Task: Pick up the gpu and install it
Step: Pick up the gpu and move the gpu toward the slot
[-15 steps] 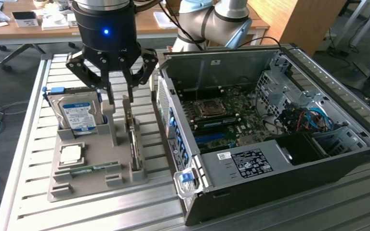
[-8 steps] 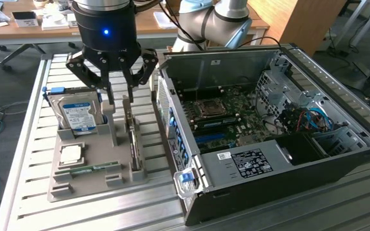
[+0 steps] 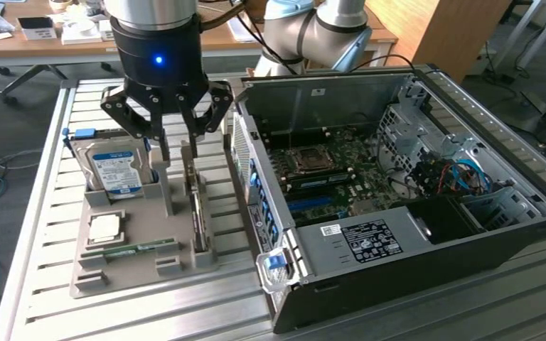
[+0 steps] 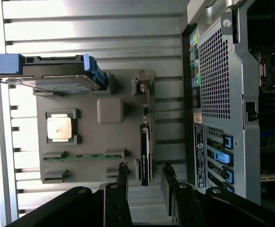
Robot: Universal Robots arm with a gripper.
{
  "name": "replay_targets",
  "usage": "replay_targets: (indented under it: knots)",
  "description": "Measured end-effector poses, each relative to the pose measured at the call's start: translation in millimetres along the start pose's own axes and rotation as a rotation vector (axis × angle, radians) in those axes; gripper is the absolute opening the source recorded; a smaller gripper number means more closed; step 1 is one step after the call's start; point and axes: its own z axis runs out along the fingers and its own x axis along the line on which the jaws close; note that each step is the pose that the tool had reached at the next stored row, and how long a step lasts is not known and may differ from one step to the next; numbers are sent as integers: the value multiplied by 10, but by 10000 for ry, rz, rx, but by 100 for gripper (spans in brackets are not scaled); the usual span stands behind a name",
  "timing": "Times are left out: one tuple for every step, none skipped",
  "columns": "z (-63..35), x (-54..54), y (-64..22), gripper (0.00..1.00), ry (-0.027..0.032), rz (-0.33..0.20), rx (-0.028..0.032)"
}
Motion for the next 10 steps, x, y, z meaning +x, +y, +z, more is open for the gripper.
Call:
replay_targets:
  knots:
    - [0,0,0,42,0,0,1]
    - [0,0,0,42,0,0,1]
    - [0,0,0,42,0,0,0]
    - [1,0,0,42,-1,0,-1]
    - [1,0,0,42,-1,0,-1]
    - [2,0,0,42,-1,0,-1]
    - [10,0,0,42,-4,0,-4]
    - [19,1,-1,42,-4,0,-4]
    - [32,1,-2,42,-2,0,-2]
    - [48,1,-2,42,-2,0,-2]
